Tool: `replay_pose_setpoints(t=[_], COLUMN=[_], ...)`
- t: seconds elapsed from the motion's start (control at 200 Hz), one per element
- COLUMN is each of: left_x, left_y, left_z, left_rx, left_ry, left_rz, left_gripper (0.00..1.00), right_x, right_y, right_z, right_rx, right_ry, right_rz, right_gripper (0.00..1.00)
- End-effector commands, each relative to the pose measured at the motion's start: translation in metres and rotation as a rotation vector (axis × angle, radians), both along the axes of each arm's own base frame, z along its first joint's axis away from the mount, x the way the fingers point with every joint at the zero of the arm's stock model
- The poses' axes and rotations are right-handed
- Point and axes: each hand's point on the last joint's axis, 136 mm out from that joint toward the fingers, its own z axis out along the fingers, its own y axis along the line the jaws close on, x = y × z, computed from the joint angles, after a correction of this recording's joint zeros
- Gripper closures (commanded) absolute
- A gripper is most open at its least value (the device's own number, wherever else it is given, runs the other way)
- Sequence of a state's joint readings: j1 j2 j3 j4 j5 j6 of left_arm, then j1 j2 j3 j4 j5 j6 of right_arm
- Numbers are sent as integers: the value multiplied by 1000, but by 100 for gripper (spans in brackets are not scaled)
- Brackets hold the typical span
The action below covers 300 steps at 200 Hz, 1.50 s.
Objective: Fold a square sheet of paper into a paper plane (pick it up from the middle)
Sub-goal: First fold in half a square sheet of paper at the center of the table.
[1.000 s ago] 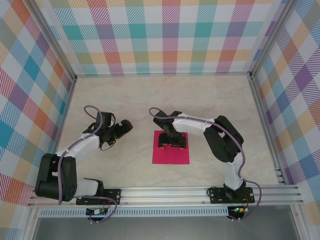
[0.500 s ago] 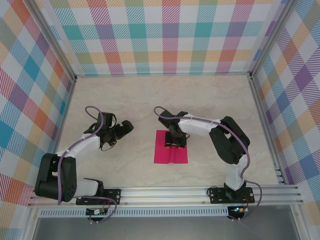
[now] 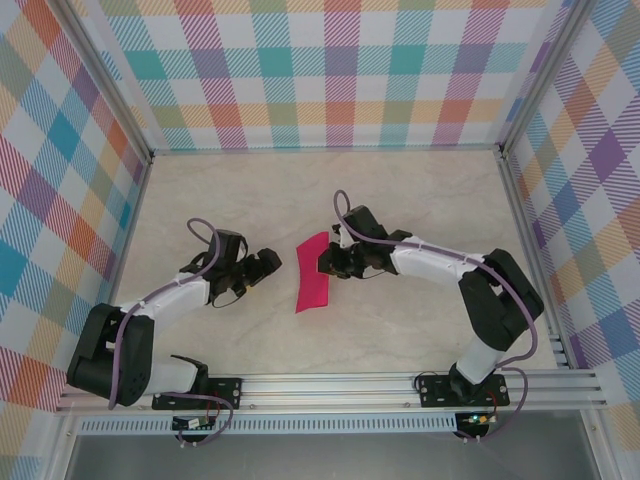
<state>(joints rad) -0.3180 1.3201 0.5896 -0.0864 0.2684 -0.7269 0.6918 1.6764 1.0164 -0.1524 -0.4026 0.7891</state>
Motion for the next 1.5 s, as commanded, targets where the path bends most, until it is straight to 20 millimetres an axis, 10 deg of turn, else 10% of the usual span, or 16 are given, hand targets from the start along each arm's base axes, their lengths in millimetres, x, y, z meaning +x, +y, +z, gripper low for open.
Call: replay_pose_setpoints(t=[0.0, 0.39, 0.615, 1.115, 1.495], left_x=[2, -2, -4, -18, -16], left_y=[-19, -62, -84, -118, -130], left_z=[12, 2, -3, 5, -1], left_rx=[-62, -75, -108, -286, -324], left_ry=[-46, -36, -22, -23, 0], left_rz=[-29, -119, -162, -303, -327], left_gripper=[15, 25, 28, 36, 70], right_x=[-5, -7, -2, -2, -5], right_y=[7, -42, -53, -59, -70], right_z=[9, -60, -56, -45, -44], right_rx=[154, -129, -206, -149, -165], right_ry=[43, 90, 48, 22, 25], right_rz=[36, -19, -32, -95, -133], right_gripper=[82, 62, 47, 47, 49])
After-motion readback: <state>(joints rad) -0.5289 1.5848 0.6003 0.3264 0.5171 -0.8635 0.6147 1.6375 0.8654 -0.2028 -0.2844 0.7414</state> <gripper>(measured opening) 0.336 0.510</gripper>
